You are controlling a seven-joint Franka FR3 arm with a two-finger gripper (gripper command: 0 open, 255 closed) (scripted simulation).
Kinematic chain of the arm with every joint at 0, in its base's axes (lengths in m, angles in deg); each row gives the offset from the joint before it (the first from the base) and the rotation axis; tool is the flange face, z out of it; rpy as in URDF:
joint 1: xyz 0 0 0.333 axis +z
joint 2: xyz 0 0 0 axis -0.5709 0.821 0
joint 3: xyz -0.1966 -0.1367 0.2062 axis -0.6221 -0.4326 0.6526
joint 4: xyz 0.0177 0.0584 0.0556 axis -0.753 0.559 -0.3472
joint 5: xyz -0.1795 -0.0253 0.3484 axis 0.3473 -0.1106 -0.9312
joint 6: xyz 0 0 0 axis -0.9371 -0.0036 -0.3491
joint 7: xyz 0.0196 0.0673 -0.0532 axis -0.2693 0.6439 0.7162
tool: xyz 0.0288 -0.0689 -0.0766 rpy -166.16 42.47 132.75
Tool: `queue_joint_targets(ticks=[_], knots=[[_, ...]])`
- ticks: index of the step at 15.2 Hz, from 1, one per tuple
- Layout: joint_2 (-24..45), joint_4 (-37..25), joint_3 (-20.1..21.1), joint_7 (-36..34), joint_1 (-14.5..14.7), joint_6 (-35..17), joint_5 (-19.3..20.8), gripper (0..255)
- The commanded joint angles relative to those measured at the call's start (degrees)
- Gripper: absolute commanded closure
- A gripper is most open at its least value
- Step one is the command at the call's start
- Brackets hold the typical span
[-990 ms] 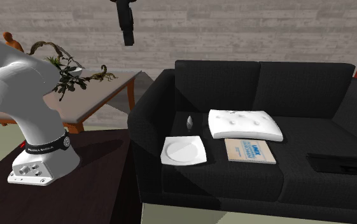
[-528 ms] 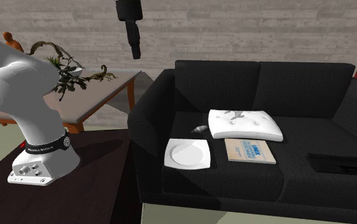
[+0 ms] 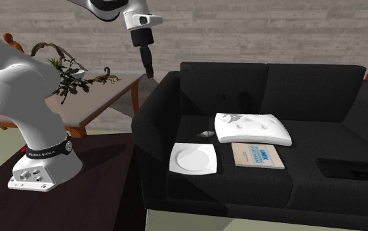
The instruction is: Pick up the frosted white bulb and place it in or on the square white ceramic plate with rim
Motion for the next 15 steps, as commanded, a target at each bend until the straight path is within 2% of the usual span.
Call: queue_joint_targets(ticks=[1,5,9,12,13,15], knots=[[2.90,0.70,3.22,-3.26,-0.27,-4.55,0.19,0],[9.64,0.81,10.22,-10.66,-2.03,-12.73,2.37,0],[18.05,-0.86,18.55,-20.38,-6.48,-20.02,8.43,0],[25.69,-3.44,26.21,-30.53,-12.28,-24.01,17.45,0],[28.70,-4.63,29.04,-34.80,-14.68,-24.77,21.79,0],[36.15,-7.69,34.07,-45.15,-18.97,-24.66,33.32,0]])
